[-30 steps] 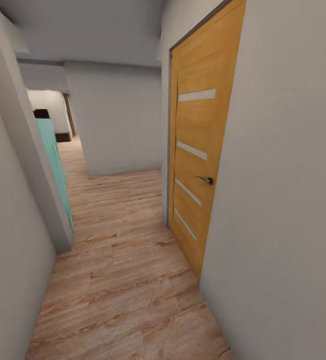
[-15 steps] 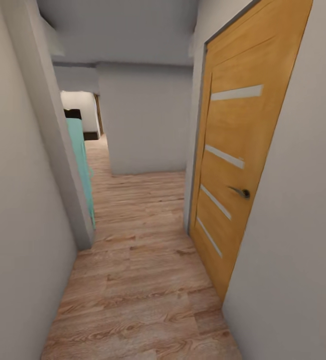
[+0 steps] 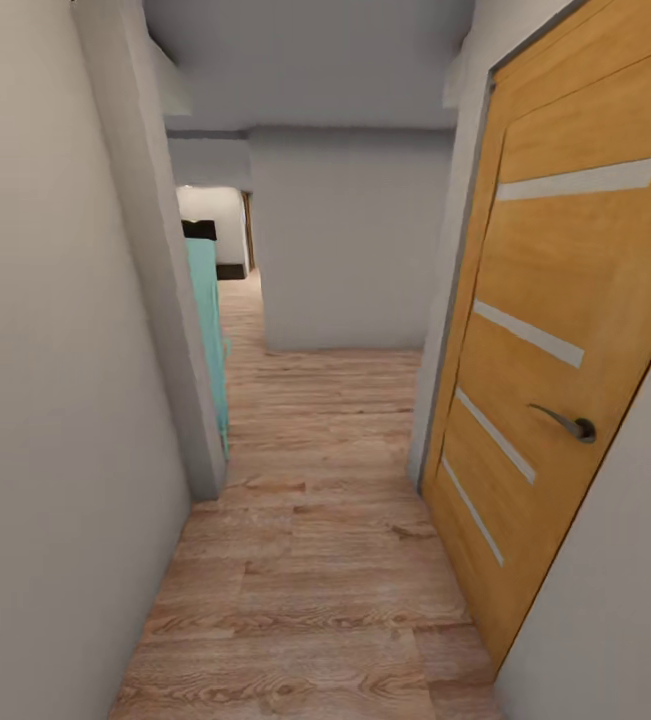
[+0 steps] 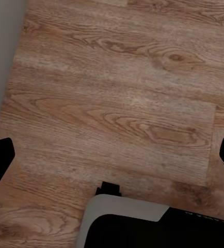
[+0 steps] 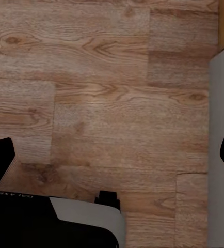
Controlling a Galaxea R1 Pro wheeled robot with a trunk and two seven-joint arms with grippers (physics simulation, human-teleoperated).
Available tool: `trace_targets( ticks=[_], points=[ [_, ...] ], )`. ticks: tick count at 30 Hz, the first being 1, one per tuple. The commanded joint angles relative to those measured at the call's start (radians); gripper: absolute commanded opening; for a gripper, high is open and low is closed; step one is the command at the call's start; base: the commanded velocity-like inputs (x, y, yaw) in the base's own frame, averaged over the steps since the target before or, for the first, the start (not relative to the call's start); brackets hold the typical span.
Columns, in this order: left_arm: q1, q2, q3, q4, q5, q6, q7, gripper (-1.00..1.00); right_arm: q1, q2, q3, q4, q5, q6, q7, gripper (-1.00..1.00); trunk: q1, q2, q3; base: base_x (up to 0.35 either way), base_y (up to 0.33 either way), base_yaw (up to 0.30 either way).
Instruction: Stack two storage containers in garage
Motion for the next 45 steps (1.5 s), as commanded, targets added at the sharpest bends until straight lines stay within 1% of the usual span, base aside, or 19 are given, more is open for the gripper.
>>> trace_targets(
  ticks=[1, 4, 9, 24, 33, 45],
  points=[
    [-0.001, 0.0, 0.005, 0.002, -0.002, -0.004, -0.002, 1.0, -0.001, 0.0, 0.007, 0.001, -0.003, -0.003, 0.002, 1.0, 0.001, -0.002, -0.001, 0.323, 0.0, 0.243],
    [-0.001, 0.0, 0.005, 0.002, -0.002, -0.004, -0.002, 1.0, -0.001, 0.0, 0.006, 0.001, -0.003, -0.003, 0.002, 1.0, 0.001, -0.002, 0.002, 0.323, 0.0, 0.234],
    [-0.001, 0.0, 0.005, 0.002, -0.002, -0.004, -0.002, 1.0, -0.001, 0.0, 0.006, 0.001, -0.003, -0.003, 0.003, 1.0, 0.001, -0.002, 0.003, 0.323, 0.0, 0.076],
    [-0.001, 0.0, 0.005, 0.002, -0.002, -0.002, -0.002, 1.0, -0.001, 0.0, 0.006, 0.001, -0.003, -0.003, 0.003, 1.0, 0.001, -0.002, 0.003, 0.324, 0.0, 0.004],
    [-0.001, 0.0, 0.005, 0.002, -0.002, -0.002, -0.002, 1.0, -0.001, 0.0, 0.006, 0.0, -0.003, -0.003, 0.003, 1.0, 0.001, -0.002, 0.011, 0.324, 0.0, 0.0],
    [-0.001, -0.001, 0.005, 0.002, -0.002, -0.002, -0.002, 1.0, -0.001, 0.0, 0.006, 0.0, -0.003, -0.003, 0.003, 1.0, 0.001, -0.002, 0.012, 0.324, -0.039, 0.0]
  ],
)
